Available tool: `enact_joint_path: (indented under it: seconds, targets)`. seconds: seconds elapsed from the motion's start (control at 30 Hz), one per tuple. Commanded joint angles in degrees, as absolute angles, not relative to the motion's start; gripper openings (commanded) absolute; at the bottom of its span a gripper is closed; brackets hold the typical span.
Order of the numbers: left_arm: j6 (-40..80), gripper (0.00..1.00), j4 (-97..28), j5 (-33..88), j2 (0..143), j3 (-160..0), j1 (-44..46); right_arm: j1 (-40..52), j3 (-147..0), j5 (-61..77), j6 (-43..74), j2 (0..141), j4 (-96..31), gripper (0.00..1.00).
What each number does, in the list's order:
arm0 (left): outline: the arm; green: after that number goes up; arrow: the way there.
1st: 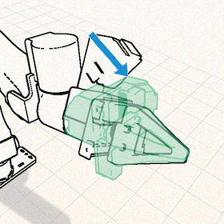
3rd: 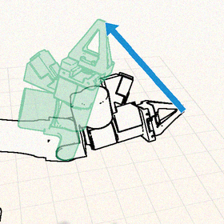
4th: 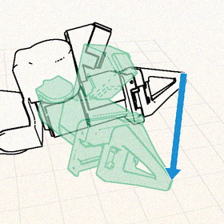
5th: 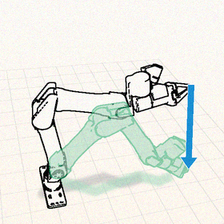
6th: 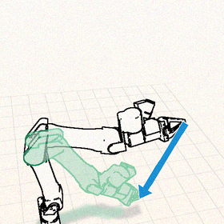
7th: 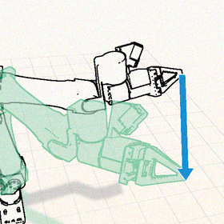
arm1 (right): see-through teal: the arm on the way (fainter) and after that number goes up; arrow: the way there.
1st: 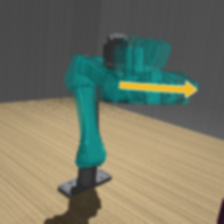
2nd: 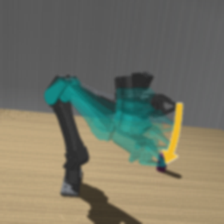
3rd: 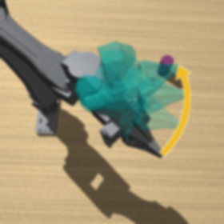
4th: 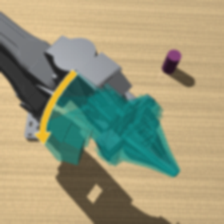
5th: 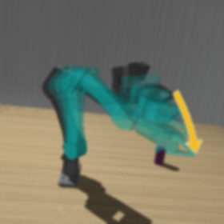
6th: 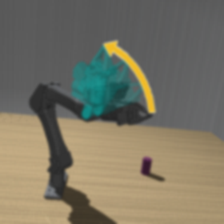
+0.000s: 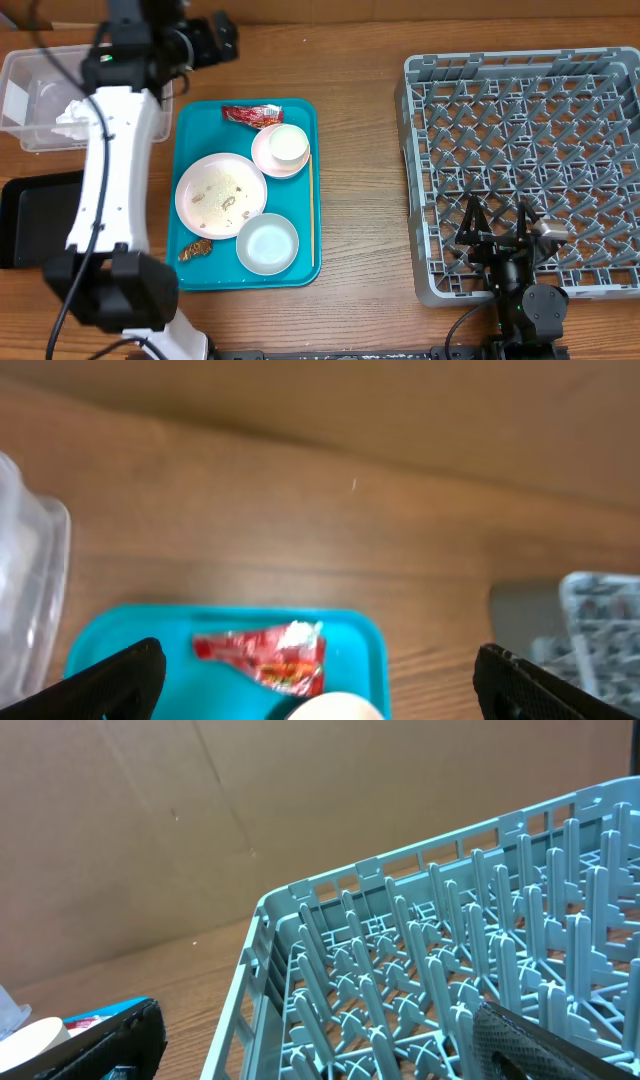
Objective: Sort waste into correct bins and load items into the dishwasher
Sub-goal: 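Grasp the red wrapper on the tray with the left gripper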
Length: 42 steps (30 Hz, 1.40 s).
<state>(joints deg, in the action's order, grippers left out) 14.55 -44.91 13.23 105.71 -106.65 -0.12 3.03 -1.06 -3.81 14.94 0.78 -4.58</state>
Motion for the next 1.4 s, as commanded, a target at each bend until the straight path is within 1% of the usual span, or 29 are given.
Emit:
enact_joint_path:
  seconds: [0.0,0.2,0.4,0.53,0.8,0.87,0.9,0.93,0.97,1.0,1.07,1.1,1.17,1.37]
  targets:
    - [14.20,1.00,-46.13,8.82,111.74,-106.65,0.43,2.87,-0.47,-3.73,14.76,0.16,-4.36,1.00]
    - [24.73,1.00,-47.40,8.38,119.24,-106.65,0.36,2.87,-0.47,-3.73,14.76,0.16,-4.36,1.00]
    - [30.37,1.00,-47.90,8.36,125.10,-106.65,0.62,2.87,-0.47,-3.73,14.76,0.16,-4.36,1.00]
    - [37.01,1.00,-49.01,8.36,128.29,-106.65,0.62,2.87,-0.47,-3.73,14.76,0.16,-4.36,1.00]
    - [40.29,0.99,-47.00,8.36,134.26,-106.65,0.69,2.87,-0.47,-3.73,14.76,0.16,-4.36,1.00]
    - [40.27,0.91,-45.80,8.36,134.37,-106.65,0.69,2.87,-0.47,-3.73,14.76,0.16,-4.36,1.00]
    - [40.27,0.85,-45.01,8.38,134.37,-106.65,0.69,2.87,-0.47,-3.73,14.76,0.16,-4.36,1.00]
    - [40.29,0.75,-44.21,8.51,134.34,-106.67,0.69,2.87,-0.47,-3.73,14.76,0.16,-4.36,1.00]
    - [40.29,0.68,-43.40,8.60,134.32,-106.67,0.69,2.87,-0.47,-3.73,14.76,0.16,-4.36,1.00]
    - [40.32,0.53,-42.54,8.95,134.30,-106.67,0.69,2.87,-0.47,-3.73,14.76,0.16,-4.36,1.00]
    - [40.32,0.37,-42.46,9.02,134.28,-106.69,0.67,2.87,-0.47,-3.73,14.76,0.16,-4.36,1.00]
    - [40.29,0.21,-42.68,9.02,134.23,-106.91,0.67,2.87,-0.47,-3.73,14.76,0.16,-4.36,1.00]
    - [40.29,0.04,-43.44,9.10,134.23,-107.79,0.67,2.87,-0.47,-3.73,14.76,0.16,-4.36,1.00]
    - [40.25,0.04,-50.37,11.25,134.13,-117.14,0.47,2.87,-0.47,-3.73,14.76,0.16,-4.36,1.00]
